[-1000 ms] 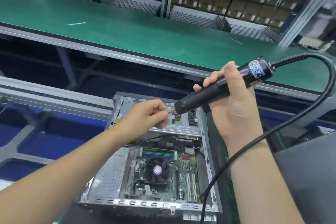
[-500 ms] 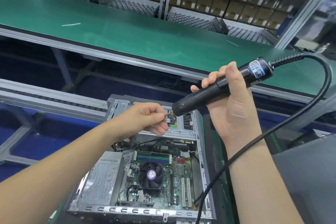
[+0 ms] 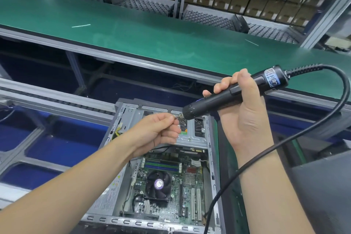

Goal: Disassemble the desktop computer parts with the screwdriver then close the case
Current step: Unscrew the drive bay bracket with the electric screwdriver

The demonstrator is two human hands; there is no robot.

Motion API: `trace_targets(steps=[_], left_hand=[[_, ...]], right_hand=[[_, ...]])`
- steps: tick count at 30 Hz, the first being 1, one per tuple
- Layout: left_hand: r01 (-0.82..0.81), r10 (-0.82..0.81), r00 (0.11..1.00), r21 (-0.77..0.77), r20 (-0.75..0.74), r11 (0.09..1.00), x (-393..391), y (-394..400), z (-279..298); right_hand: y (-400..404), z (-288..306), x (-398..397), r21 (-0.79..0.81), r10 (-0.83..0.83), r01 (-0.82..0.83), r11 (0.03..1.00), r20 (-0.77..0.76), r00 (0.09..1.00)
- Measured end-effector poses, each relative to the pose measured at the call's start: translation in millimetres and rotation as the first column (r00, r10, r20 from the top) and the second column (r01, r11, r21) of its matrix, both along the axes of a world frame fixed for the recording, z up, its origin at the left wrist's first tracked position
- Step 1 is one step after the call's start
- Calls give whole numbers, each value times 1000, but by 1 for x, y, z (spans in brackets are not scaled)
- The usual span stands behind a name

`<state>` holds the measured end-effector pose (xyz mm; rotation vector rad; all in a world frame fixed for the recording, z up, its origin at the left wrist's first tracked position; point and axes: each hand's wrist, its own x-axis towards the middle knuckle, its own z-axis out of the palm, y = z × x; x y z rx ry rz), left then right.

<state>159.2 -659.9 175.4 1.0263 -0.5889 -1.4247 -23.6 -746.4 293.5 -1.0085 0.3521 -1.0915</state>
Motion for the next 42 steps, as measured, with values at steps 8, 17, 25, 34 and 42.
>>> trace_targets(steps=[8,17,25,34,42], left_hand=[[-244,244,970,171,18,955,-17,-9,6],[-436,640,744,587,-191,682,-81,-11,-55],[-520,667,717,483,-201,705,-83,-38,-82],[-483,625,765,505,-155,715,-78,-36,-79],[-494,638,748,486,-185,721,-79,-33,-78]], right_hand=[[-17,-6,4,7,-15,15,1000,-8,1000],[-38,-47,22,-150,-50,5,989,-294,955],[-45,-77,38,-170,-51,-28,985,-444,895],[-45,-83,45,-191,-55,-51,980,-513,857],[-44,-84,48,-212,-54,-68,975,-522,851]])
